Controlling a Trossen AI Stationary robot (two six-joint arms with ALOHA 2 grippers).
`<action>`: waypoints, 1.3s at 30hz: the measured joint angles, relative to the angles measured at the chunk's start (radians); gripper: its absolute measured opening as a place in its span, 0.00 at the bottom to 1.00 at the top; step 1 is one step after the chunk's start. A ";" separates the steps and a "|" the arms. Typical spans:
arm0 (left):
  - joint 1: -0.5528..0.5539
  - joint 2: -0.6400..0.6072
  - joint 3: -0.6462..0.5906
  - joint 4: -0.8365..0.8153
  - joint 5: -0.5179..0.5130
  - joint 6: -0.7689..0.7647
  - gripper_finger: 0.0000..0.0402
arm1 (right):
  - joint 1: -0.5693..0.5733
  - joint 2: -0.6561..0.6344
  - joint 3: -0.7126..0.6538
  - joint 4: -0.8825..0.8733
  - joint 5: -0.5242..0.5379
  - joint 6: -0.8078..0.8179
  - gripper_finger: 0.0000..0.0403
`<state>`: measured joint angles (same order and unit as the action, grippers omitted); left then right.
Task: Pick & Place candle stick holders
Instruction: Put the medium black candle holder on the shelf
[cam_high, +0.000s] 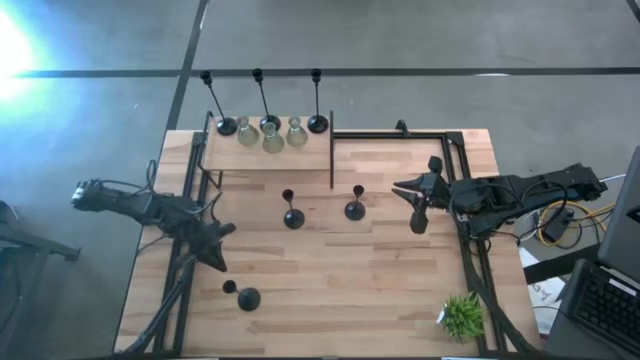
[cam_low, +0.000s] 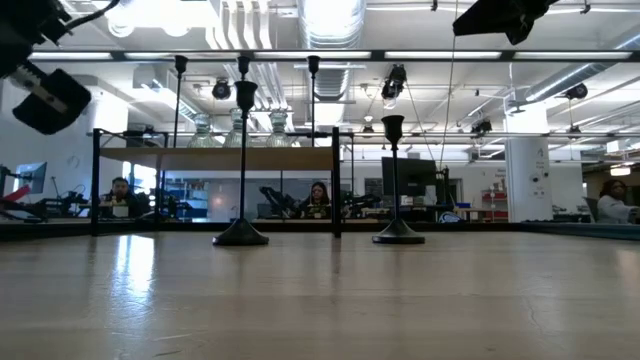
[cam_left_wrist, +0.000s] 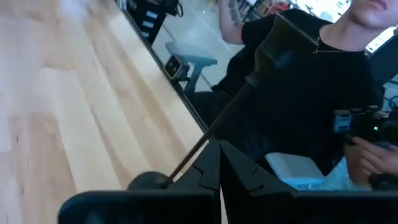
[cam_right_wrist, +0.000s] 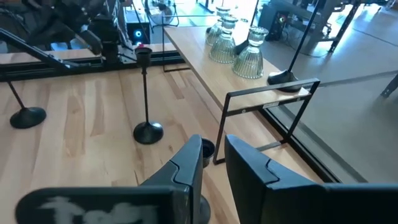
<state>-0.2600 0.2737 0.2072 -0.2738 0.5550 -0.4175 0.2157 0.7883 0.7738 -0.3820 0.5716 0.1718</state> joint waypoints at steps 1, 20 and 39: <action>-0.025 0.000 -0.023 0.026 -0.026 0.001 0.00 | 0.000 0.000 0.000 0.000 0.000 0.001 0.16; -0.371 0.022 -0.176 0.462 -0.414 0.052 0.10 | 0.000 -0.002 0.007 0.005 -0.003 0.012 0.22; -0.371 0.098 -0.181 0.508 -0.435 0.024 0.38 | 0.000 -0.002 0.007 -0.008 -0.027 0.057 0.30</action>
<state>-0.6312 0.3720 0.0257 0.2339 0.1196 -0.3939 0.2154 0.7860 0.7811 -0.3901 0.5442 0.2287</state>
